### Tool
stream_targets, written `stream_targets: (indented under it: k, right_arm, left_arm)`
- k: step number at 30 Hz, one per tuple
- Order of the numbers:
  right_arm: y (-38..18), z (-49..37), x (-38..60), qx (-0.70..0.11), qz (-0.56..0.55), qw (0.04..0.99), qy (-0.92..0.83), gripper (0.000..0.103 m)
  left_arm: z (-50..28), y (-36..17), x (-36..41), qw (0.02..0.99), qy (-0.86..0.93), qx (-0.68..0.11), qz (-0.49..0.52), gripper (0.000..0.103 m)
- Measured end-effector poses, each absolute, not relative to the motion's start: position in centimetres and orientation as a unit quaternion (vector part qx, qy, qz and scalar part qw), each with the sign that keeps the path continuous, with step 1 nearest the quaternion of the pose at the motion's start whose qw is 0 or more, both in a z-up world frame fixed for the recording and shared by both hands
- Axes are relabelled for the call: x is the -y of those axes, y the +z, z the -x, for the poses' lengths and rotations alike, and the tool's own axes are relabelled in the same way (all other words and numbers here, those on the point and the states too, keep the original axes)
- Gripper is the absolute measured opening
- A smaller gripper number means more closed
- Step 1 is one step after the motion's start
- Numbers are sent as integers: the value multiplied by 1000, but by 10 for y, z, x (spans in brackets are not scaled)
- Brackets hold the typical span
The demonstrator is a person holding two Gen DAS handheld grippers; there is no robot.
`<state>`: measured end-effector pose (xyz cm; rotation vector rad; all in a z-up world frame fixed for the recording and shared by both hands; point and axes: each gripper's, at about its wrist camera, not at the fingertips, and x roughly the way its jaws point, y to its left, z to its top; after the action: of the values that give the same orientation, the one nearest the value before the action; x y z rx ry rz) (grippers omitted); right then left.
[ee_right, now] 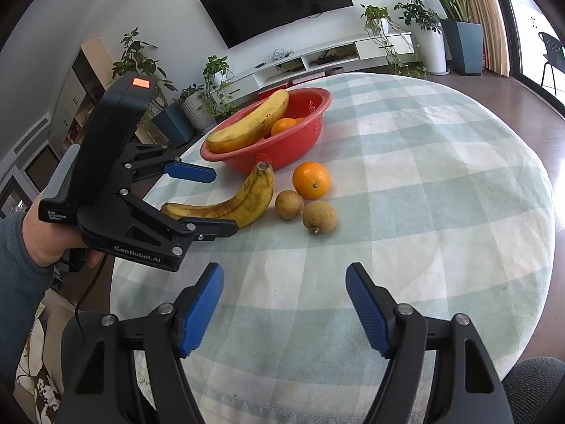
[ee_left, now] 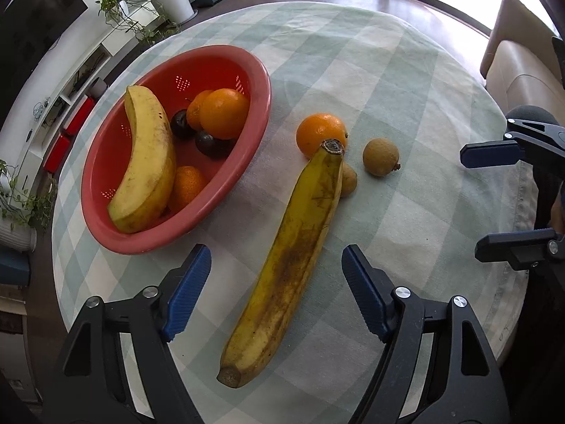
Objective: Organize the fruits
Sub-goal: 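Close the left tool on the middle of the remaining banana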
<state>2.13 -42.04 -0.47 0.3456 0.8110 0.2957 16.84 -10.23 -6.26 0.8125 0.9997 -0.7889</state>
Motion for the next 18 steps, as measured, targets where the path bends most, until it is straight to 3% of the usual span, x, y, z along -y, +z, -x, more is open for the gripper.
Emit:
stream_targets:
  k: [8, 11, 13, 18]
  right_arm:
    - [-8, -22, 420, -394, -171, 890, 151, 72]
    - [-8, -21, 420, -394, -173, 890, 152, 71]
    - [-8, -22, 420, -394, -174, 889, 152, 71]
    - [-9, -21, 419, -397, -172, 888, 156, 70]
  left_arm:
    - [-178, -84, 104, 710, -364, -484, -360, 65]
    - [-185, -85, 103, 710, -365, -490, -351, 55]
    - [-188, -86, 103, 706, -370, -495, -346, 40]
    - [-198, -88, 106, 702, -367, -506, -341, 33]
